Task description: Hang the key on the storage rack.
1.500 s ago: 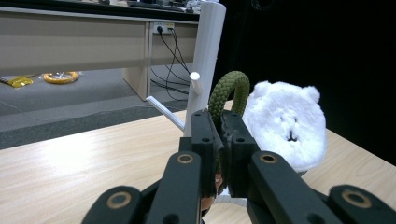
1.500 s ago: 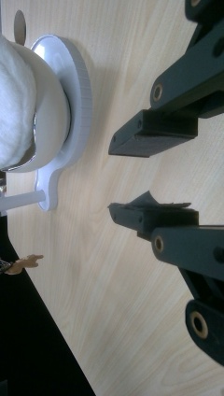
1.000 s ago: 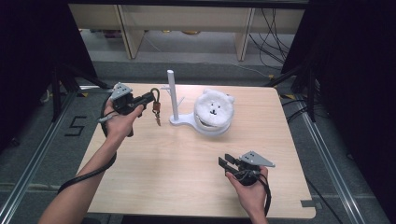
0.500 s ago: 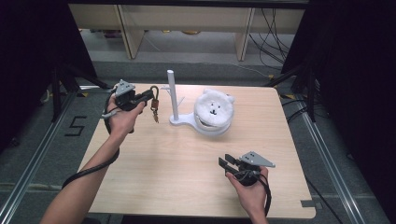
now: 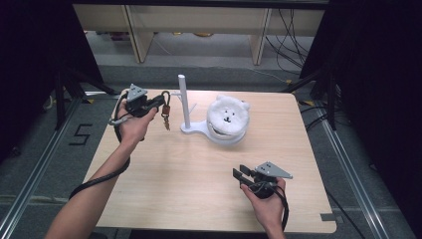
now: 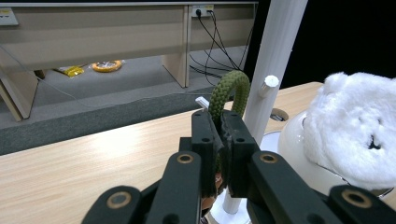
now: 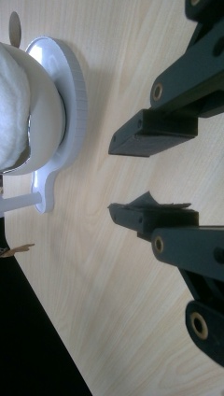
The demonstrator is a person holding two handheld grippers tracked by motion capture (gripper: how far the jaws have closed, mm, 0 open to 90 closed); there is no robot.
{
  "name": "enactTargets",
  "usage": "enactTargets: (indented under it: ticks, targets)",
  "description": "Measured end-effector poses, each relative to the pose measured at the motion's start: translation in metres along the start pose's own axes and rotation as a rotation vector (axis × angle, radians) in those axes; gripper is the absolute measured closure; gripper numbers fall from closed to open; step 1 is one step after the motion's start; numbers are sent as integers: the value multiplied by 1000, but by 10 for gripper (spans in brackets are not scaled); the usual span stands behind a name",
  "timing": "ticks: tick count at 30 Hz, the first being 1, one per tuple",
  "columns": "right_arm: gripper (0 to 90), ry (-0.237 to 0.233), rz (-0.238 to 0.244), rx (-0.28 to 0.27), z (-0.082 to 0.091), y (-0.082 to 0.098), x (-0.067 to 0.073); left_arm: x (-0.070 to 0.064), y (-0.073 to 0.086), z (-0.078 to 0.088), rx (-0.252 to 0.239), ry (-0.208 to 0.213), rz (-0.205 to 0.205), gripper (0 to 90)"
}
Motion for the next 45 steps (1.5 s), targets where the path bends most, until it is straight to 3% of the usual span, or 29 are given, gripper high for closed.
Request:
enactTargets:
  ticks: [12,14,18,23,24,25,26,27,30,35,36,38,39,44,45]
  targets:
    - [653,11,0,11,0,2,-2,-9,-5,4,-16,9,-21,849]
    - [653,1,-30,13,0,3,2,-8,-5,6,-16,9,-22,849]
    - [653,2,-13,11,-1,3,1,-10,-6,10,-22,7,-31,849]
    - [653,6,-26,16,-1,4,2,-11,-6,14,-26,7,-37,849]
    - [653,19,-18,36,1,5,0,-12,-6,15,-26,13,-37,849]
    - [653,15,-32,28,0,4,2,-13,-7,16,-22,-12,-47,849]
    - [653,16,13,12,-2,3,-2,-13,-7,16,-22,-12,-47,850]
    - [653,19,2,16,-1,3,-1,-10,-8,14,-14,-27,-46,850]
    - [653,2,11,4,-1,2,0,-8,-8,11,-10,-21,-38,850]
    - [653,15,5,8,0,2,-3,-8,-9,10,-7,-24,-39,850]
    - [653,14,-33,22,1,3,1,-9,-9,10,-5,-18,-42,850]
    - [653,10,-30,21,1,3,1,-10,-9,11,-6,-13,-43,850]
    - [653,2,-3,9,0,2,-1,-12,-9,11,-1,1,-42,850]
    - [653,-1,2,9,-1,3,-1,-14,-11,8,-1,15,-43,850]
    - [653,1,-30,16,0,4,2,-14,-11,6,2,17,-40,850]
Point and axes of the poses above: each handheld gripper's, and its own axes: z roughly backward along the jaws, y roughly out of its underside, x roughly to its left, the point moved 8 cm from there along -z, roughly forward along the jaws, and after that the axes turned 1 degree about -x, right-handed, at the moved point
